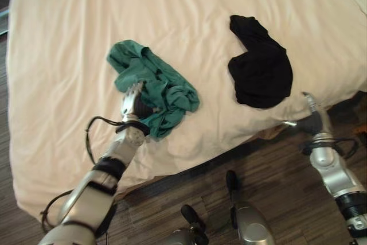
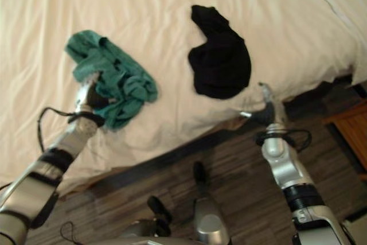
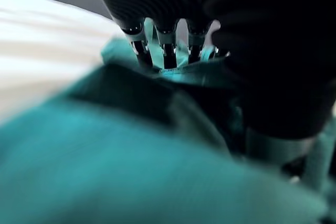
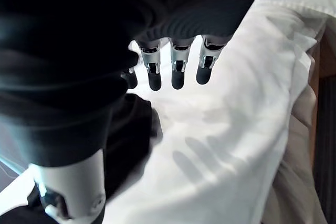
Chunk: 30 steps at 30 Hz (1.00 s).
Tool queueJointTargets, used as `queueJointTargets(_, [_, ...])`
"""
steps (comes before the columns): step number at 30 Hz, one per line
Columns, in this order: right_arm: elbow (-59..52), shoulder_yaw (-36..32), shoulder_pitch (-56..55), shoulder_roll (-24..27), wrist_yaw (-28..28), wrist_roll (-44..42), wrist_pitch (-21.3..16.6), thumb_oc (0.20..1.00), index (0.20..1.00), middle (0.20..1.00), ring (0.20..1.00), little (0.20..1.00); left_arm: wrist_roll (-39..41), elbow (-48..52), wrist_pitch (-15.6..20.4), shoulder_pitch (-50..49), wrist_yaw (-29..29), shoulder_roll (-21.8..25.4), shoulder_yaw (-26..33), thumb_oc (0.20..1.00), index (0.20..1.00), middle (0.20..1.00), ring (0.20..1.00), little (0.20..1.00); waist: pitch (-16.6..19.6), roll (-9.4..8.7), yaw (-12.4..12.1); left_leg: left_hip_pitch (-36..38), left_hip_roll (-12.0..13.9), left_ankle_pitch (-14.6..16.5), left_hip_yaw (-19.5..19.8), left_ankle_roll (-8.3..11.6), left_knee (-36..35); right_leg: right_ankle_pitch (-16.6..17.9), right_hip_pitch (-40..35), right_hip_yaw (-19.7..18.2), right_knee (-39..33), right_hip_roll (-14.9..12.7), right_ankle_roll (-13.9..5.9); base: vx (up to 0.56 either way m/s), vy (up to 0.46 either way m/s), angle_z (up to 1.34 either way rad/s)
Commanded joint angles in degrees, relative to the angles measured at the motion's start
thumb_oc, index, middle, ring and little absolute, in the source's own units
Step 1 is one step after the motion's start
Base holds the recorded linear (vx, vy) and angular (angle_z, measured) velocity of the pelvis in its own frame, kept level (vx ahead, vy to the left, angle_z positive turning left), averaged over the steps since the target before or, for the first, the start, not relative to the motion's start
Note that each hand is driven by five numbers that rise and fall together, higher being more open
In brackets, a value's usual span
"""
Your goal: Tidy up the quilt and then pick up the clothes from the bed and put them into the laundry hamper.
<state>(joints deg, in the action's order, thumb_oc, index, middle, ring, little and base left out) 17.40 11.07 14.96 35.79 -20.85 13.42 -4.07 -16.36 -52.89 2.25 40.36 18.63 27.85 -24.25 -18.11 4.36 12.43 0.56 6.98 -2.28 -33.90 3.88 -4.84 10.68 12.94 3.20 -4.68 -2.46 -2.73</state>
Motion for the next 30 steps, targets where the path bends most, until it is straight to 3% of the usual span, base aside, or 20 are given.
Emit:
queueJointTargets(1, [-2.9,-1.7,1.9,0.2,-0.7,0.2,-1.9,1.000,1.000,1.000,1.000,1.000,-4.2,-4.7,-0.6,3.8,-2.6,-0.6,-1.4,0.200,0.200,0.200,0.200,0.200,1.0,-3.27,-0.2,-0.1,5.7,0.9,4.0,5.92,-0.2,-10.9,-3.2,3.2,1.1,-6.2,-9.37,0.00,-0.023,-0.12])
queueJointTargets(5, [-1.7,0.0,6.3,2.8,-0.7,1.8,-1.2,1.000,1.000,1.000,1.000,1.000,-4.8,-7.6,-0.4,2.1,-4.4,-5.0,-2.8,0.200,0.200,0.200,0.200,0.200,0.9,-3.22,-1.3,-0.9,6.1,0.3,4.9,6.14,-0.2,-11.0,-2.6,4.0,1.8,-6.4,-9.17,0.00,-0.025,0.07])
queueJointTargets(9, [1.0,2.2,12.0,6.8,-1.1,4.4,0.2,1.000,1.000,1.000,1.000,1.000,-0.3,-1.8,1.7,-2.9,-4.0,-6.7,-1.9,0.200,0.200,0.200,0.200,0.200,0.5,-2.95,-3.2,-1.6,6.1,-0.2,6.1,6.36,-0.2,-11.1,-2.9,4.9,1.9,-6.6,-8.88,-0.02,-0.086,0.18])
queueJointTargets(10, [3.0,3.9,15.9,10.2,-1.1,6.6,1.3,1.000,1.000,1.000,1.000,1.000,6.1,8.3,5.9,-10.7,-5.5,-5.7,-0.8,0.200,0.200,0.200,0.200,0.200,-0.2,-2.50,-5.5,-2.9,6.3,-1.9,6.5,6.15,-0.2,-10.1,-2.3,5.9,1.7,-6.6,-8.08,-0.09,-0.142,0.28])
queueJointTargets(12, [7.7,6.0,19.6,12.3,-0.7,6.1,1.6,1.000,1.000,1.000,1.000,1.000,10.0,17.3,8.5,-19.5,-8.3,-3.4,0.0,0.200,0.200,0.200,0.200,0.200,-0.5,-1.66,-7.5,-3.7,6.2,-2.3,7.4,6.38,-0.2,-10.0,-2.5,6.7,1.2,-6.7,-7.96,-0.04,-0.126,0.34])
queueJointTargets(14, [10.3,7.2,21.4,12.7,-0.4,5.9,1.6,1.000,1.000,1.000,1.000,1.000,10.9,20.4,8.9,-23.0,-9.6,-2.4,0.4,0.200,0.200,0.200,0.200,0.200,-0.5,-1.30,-7.9,-4.0,6.3,-2.5,7.7,6.50,-0.2,-10.0,-2.7,7.2,1.0,-6.7,-7.88,0.00,-0.053,0.33])
queueJointTargets(16, [20.5,10.3,27.7,15.2,1.1,4.7,2.0,1.000,1.000,1.000,1.000,1.000,14.3,28.2,10.6,-32.0,-11.6,2.0,2.0,0.200,0.200,0.200,0.200,0.200,-0.6,0.45,-10.5,-5.0,6.1,-3.1,8.7,6.97,-0.2,-10.1,-3.1,8.4,0.4,-6.9,-7.71,0.00,-0.054,0.29])
queueJointTargets(17, [20.7,10.7,28.0,15.2,1.1,4.6,2.0,1.000,1.000,1.000,1.000,1.000,14.3,28.3,10.6,-32.2,-11.6,2.0,2.2,0.200,0.200,0.200,0.200,0.200,-0.6,0.47,-10.3,-5.1,6.1,-3.1,8.7,6.98,-0.2,-10.1,-3.1,8.5,0.4,-6.8,-7.70,0.01,-0.032,0.35])
queueJointTargets(22, [47.3,19.2,43.7,16.8,4.6,3.7,3.0,1.000,1.000,1.000,1.000,1.000,21.9,34.5,12.0,-44.3,-16.7,6.2,3.9,0.200,0.200,0.200,0.200,0.200,-0.9,5.19,-13.6,-6.9,5.5,-4.5,10.5,7.86,-0.2,-10.3,-3.7,11.1,-0.3,-7.3,-7.74,0.00,-0.013,0.36])
queueJointTargets(23, [50.2,19.4,44.5,16.3,5.7,3.0,3.2,0.250,0.250,0.250,0.250,0.250,23.3,34.4,11.7,-45.3,-17.5,5.8,4.5,0.200,0.200,0.200,0.200,0.200,-0.9,5.74,-13.8,-7.0,5.4,-4.6,10.8,7.90,-0.2,-10.4,-3.9,11.5,-0.3,-7.4,-7.72,0.00,-0.004,0.30])
queueJointTargets(24, [50.3,19.5,44.6,16.3,5.6,3.0,3.1,0.200,0.200,0.200,0.200,0.200,23.4,34.4,11.7,-45.4,-17.5,5.8,4.6,0.200,0.200,0.200,0.200,0.200,-0.9,5.76,-13.7,-7.0,5.4,-4.6,10.9,7.90,-0.2,-10.5,-3.9,11.5,-0.3,-7.4,-7.72,0.00,-0.030,0.32])
queueJointTargets(27, [54.3,15.6,41.0,13.5,8.1,-0.3,3.7,0.200,0.200,0.200,0.200,0.200,26.8,33.3,10.2,-46.1,-18.9,2.6,5.4,0.200,0.200,0.200,0.200,0.200,-1.0,6.69,-14.4,-6.4,5.3,-4.8,11.9,7.85,-0.2,-11.1,-5.8,13.1,-0.3,-7.6,-7.62,0.00,-0.005,0.33])
queueJointTargets(30, [52.1,13.2,36.7,12.3,9.0,-1.6,3.3,0.200,0.200,0.200,0.200,0.200,23.5,33.4,10.3,-45.4,-18.4,2.5,5.4,0.200,0.200,0.200,0.200,0.200,-1.0,6.23,-14.3,-5.3,5.0,-4.4,12.4,7.51,-0.2,-11.2,-7.4,13.5,-0.3,-7.7,-7.63,0.00,0.045,0.32])
